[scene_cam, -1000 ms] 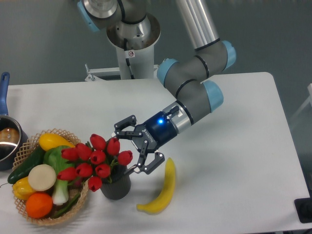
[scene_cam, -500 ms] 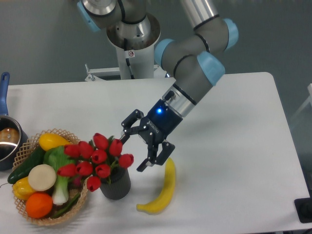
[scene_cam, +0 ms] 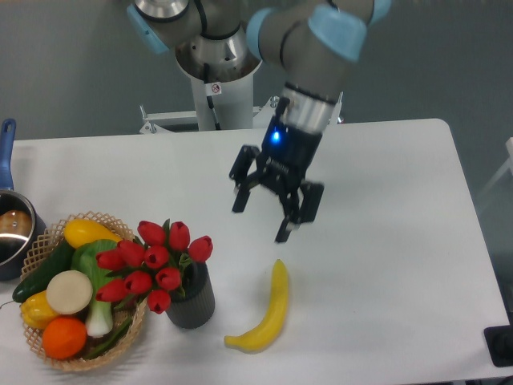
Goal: Insert the flowers into the vase
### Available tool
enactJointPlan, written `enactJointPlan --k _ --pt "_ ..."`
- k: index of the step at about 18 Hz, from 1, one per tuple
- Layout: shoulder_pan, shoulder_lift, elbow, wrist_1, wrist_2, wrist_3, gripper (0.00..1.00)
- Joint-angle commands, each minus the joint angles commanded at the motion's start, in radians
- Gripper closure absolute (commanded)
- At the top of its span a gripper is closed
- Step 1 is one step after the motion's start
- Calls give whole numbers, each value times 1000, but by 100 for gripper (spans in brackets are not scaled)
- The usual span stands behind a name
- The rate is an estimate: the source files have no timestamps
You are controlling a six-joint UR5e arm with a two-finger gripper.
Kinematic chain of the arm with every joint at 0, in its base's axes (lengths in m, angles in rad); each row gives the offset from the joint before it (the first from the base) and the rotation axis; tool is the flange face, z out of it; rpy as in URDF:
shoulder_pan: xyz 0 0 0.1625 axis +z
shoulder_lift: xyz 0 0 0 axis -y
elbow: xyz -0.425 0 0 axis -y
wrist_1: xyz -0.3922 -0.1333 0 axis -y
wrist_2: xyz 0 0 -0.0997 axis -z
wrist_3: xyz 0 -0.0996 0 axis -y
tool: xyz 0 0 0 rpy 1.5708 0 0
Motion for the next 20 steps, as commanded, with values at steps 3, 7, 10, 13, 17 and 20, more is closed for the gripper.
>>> enactJointPlan --k 3,7,10,13,17,20 --pt "3 42 2 -27 138 12 0" --pt "5 52 78 -237 252 105 0" --pt "24 69 100 -328 301 236 0" --pt "107 107 89 -406 295 391 0" --pt "150 127 86 -450 286 462 0" --pt "150 129 83 -446 286 462 0"
